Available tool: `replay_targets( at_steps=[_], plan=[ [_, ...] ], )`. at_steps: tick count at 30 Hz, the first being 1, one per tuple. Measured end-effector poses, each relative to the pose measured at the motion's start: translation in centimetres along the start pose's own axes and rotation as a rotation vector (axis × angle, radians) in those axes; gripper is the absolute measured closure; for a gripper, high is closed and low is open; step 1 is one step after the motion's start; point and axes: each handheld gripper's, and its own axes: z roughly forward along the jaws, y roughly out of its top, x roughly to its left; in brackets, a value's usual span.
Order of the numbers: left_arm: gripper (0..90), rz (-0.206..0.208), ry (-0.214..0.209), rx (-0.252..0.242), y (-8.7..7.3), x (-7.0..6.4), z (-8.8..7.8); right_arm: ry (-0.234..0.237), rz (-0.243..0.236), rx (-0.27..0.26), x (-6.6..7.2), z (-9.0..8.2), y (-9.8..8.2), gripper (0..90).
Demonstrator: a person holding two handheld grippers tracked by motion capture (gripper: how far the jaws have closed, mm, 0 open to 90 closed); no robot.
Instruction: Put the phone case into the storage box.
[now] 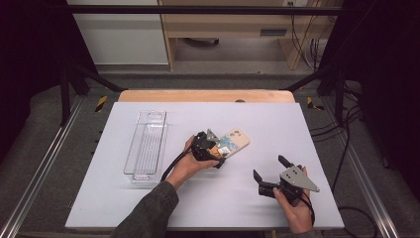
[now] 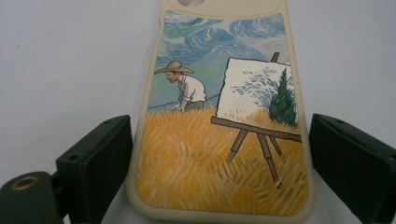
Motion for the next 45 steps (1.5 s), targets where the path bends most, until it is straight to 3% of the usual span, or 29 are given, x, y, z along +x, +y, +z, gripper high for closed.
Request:
replay_targets(
  at_steps=[11,25,38,45],
  plan=[
    [10.5,0.006,0.000,0.008,0.1,-0.1,-0.1,0.001,0.003,-0.001,0.0,0.0,0.0,2.0],
    [11.0,0.062,0.020,-0.013,0.3,-0.2,-1.4,0.002,0.001,-0.002,0.1,0.0,0.1,2.0],
    [11.1,0.055,0.023,-0.071,0.3,-0.1,-2.6,-0.001,0.009,0.000,0.1,0.1,0.0,2.0],
    [11.1,0.057,0.029,-0.135,0.7,-0.4,-4.1,-0.002,0.012,-0.006,0.0,0.0,0.1,2.0]
  ],
)
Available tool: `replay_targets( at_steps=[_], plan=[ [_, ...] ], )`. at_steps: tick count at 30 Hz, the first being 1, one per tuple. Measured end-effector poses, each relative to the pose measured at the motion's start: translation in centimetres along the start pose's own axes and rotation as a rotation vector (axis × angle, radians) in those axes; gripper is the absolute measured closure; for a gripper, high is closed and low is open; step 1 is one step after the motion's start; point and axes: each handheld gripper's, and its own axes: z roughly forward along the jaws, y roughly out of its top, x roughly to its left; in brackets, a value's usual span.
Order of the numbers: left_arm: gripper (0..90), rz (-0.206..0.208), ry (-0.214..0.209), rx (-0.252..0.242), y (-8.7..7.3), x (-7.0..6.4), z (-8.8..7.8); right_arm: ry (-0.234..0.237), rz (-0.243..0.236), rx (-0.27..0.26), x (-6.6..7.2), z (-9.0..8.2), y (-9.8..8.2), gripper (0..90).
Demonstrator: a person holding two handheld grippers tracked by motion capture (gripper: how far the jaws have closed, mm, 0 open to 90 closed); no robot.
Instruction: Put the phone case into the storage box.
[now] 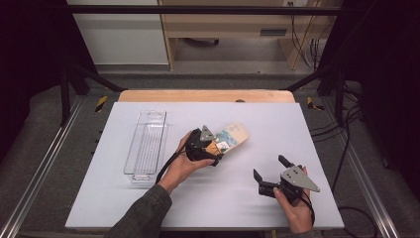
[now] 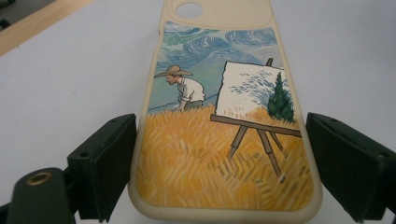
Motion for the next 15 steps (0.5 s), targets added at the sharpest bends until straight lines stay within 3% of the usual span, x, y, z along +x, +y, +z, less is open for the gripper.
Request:
replay_targets(
  at_steps=[7,15],
  plan=[
    [11.1,0.021,0.010,-0.057,0.5,-0.8,-2.0,-0.001,0.012,-0.023,0.1,-0.5,0.4,2.1],
    [11.1,0.025,0.016,-0.110,-0.2,-1.5,-3.7,0.004,0.057,-0.040,0.1,-1.0,0.8,2.3]
  ],
)
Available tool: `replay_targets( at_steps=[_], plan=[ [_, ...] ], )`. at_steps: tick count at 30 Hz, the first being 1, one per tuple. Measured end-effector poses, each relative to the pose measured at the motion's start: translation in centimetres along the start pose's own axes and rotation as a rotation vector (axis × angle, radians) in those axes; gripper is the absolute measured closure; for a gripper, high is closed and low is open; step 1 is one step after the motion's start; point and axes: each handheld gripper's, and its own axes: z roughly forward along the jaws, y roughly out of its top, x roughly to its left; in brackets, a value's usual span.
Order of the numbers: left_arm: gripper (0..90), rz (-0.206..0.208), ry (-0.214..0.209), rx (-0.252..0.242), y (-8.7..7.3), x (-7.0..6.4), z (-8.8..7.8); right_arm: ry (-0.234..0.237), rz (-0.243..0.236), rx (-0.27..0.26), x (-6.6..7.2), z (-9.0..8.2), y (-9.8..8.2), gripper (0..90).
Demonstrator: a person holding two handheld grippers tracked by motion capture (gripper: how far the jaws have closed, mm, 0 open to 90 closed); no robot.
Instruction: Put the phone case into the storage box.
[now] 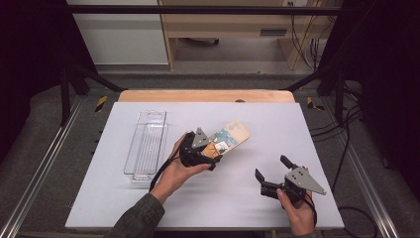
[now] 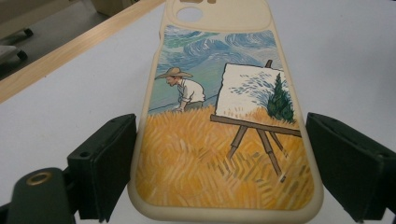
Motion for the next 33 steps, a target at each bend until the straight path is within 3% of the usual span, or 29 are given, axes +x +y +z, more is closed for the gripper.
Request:
replay_targets(
  at_steps=[7,16,20,33],
  plan=[
    [11.1,-0.004,0.001,-0.045,-0.5,-0.7,-1.1,0.006,0.014,-0.002,0.2,-0.1,0.1,1.8],
    [11.2,0.016,0.012,-0.138,-1.1,-2.2,-2.5,-0.019,0.109,0.009,0.0,-0.1,0.6,2.6],
    [11.1,0.026,0.011,-0.177,-1.3,-2.8,-2.9,0.010,0.099,0.020,0.2,-0.1,1.6,2.7],
    [11.1,0.036,0.027,-0.225,-1.7,-3.6,-4.1,0.052,0.075,0.061,0.6,0.9,5.3,3.3]
  ],
)
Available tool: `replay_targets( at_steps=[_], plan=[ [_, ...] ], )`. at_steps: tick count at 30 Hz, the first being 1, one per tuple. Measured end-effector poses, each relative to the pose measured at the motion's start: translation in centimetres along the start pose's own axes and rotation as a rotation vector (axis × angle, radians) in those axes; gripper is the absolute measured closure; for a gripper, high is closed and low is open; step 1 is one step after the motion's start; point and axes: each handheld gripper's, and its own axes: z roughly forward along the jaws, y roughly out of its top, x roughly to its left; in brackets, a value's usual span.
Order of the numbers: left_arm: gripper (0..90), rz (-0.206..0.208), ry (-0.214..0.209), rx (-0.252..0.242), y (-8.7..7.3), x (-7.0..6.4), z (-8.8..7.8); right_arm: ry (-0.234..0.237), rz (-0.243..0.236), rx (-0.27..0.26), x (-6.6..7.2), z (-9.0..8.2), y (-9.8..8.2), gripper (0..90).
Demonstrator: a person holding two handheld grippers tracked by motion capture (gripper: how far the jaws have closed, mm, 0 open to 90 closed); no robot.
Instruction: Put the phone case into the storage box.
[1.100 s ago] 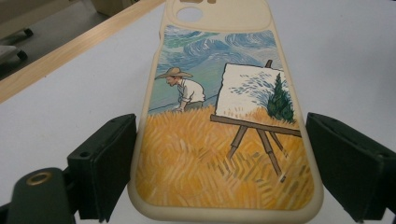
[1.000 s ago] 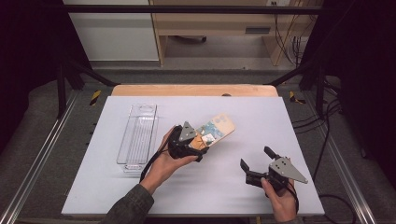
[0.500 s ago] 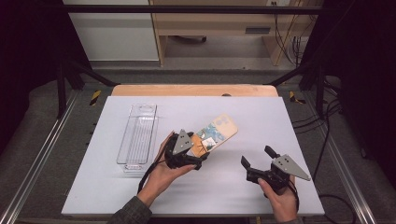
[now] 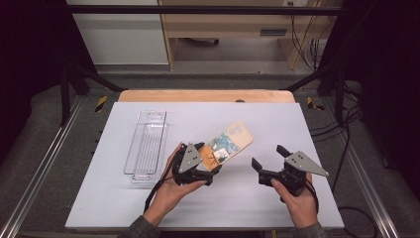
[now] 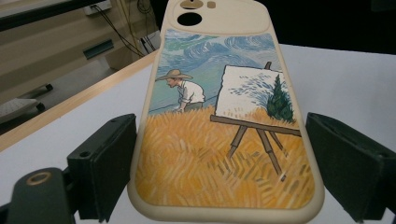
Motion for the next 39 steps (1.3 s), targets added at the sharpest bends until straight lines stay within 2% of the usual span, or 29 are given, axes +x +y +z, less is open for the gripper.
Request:
replay_targets(
  at_steps=[3,9,16,27,39],
  plan=[
    [11.1,0.007,-0.001,0.001,-0.1,-0.1,-0.1,0.010,0.020,0.011,0.1,0.4,0.7,3.4],
    [11.1,0.011,0.001,0.000,-0.4,-0.2,-0.3,0.035,0.028,0.030,0.3,1.2,1.6,3.5],
    [11.1,0.013,0.005,-0.007,-0.3,-0.3,-0.5,0.052,0.009,0.053,0.9,2.1,2.3,3.6],
    [11.1,0.001,0.011,-0.022,-0.7,-0.5,-1.2,0.072,-0.006,0.054,1.5,2.4,3.6,3.5],
    [11.1,-0.004,0.015,-0.023,-1.1,-0.4,-1.2,0.084,-0.003,0.069,1.7,3.6,3.6,3.5]
  ],
)
